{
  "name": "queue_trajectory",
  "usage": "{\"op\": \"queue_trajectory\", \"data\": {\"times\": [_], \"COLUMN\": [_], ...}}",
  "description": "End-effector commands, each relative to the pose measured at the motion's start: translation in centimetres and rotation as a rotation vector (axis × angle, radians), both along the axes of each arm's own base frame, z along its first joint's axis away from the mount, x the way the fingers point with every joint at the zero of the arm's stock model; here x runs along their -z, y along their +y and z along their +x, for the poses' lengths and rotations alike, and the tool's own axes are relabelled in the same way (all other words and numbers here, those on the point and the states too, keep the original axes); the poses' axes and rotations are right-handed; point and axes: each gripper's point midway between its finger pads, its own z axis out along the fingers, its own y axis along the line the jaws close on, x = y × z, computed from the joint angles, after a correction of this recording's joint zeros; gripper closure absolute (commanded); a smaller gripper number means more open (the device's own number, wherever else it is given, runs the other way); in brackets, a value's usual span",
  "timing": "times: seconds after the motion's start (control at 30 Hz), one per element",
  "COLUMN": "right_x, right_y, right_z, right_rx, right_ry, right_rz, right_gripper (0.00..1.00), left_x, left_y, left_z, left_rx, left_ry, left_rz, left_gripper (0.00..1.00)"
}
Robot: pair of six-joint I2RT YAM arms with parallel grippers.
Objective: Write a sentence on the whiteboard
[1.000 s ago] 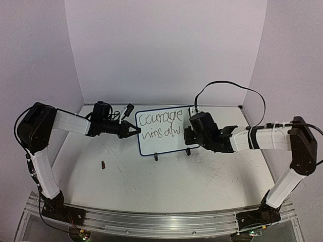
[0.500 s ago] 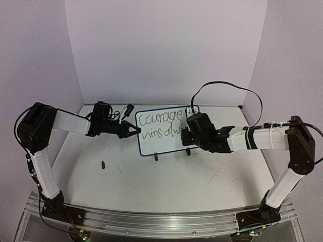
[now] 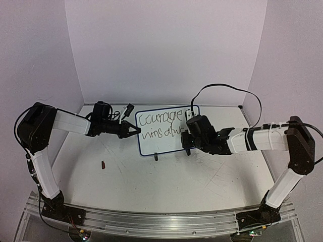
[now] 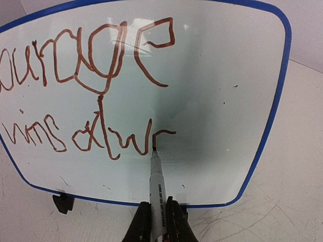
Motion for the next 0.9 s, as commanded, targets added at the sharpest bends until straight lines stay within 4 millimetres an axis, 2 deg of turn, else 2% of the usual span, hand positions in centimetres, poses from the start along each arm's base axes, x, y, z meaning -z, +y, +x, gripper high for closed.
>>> {"op": "queue_trajectory", "data": {"times": [0.0, 0.53, 0.87], "right_x": [-0.3, -3.0, -4.4], "right_y": [-0.7, -1.8, -1.2], "right_z": [-0.1, 1.4, 2.0], "right_rx": [0.03, 0.102, 0.087], "right_ry": [-0.014, -0.097, -0.13], "right_rz": [-0.006, -0.011, 0.006], "right_gripper": [1.0, 1.0, 1.0], "left_x": [1.7, 1.6, 1.6], "left_y": [1.8, 1.8, 1.9], "left_z": [2.7, 2.7, 2.7], "left_rx": [-0.124, -0.125, -0.126], "left_ry": [-0.079, -0.081, -0.082], "left_rz": [0.125, 0.126, 0.127], "left_gripper": [1.0, 1.0, 1.0]}}
